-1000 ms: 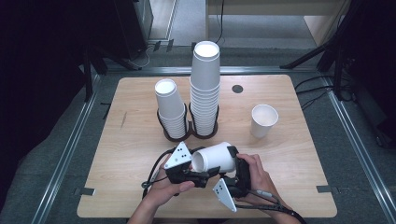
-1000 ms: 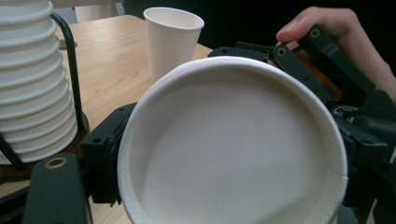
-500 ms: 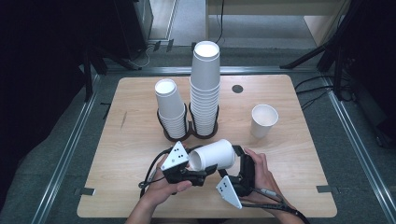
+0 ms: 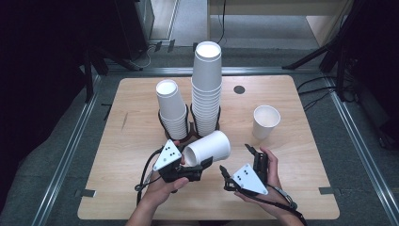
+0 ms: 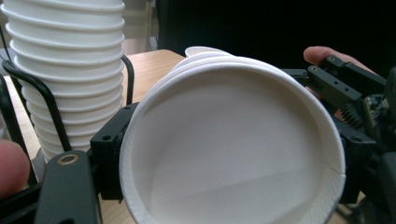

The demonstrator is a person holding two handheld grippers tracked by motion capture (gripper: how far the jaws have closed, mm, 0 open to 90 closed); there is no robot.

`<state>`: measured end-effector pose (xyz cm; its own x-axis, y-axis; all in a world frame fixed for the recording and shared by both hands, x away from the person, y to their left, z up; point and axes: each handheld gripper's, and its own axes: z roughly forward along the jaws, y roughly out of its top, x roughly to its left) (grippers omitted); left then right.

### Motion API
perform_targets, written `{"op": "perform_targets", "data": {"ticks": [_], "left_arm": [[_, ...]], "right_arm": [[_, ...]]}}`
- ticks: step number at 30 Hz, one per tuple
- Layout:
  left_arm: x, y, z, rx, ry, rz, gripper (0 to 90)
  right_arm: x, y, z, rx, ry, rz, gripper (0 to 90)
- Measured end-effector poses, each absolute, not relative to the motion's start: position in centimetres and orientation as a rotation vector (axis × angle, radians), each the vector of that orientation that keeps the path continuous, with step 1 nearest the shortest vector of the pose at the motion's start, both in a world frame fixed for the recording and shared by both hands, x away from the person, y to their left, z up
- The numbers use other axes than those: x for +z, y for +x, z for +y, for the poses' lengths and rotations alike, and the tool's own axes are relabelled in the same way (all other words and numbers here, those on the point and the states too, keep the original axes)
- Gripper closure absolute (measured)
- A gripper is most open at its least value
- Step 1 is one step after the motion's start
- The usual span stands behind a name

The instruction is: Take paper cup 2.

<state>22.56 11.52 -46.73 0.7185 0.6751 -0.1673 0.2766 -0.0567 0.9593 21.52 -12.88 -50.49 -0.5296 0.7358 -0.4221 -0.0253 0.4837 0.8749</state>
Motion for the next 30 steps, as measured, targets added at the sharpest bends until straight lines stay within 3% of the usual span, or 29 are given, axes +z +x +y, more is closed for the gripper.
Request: {"op": "perform_targets", "data": {"ticks": [8,30], "left_arm": [[-46.9,22.6,11.6,0.394,1.615,0.793,21.2],[-47.4,22.5,10.9,0.447,1.546,0.837,20.9]], "right_arm": [[-48.9,21.8,-14.2,1.394,0.957,1.885,4.7],[-47.9,22.6,-15.0,1.882,1.754,1.794,0.3]]}}
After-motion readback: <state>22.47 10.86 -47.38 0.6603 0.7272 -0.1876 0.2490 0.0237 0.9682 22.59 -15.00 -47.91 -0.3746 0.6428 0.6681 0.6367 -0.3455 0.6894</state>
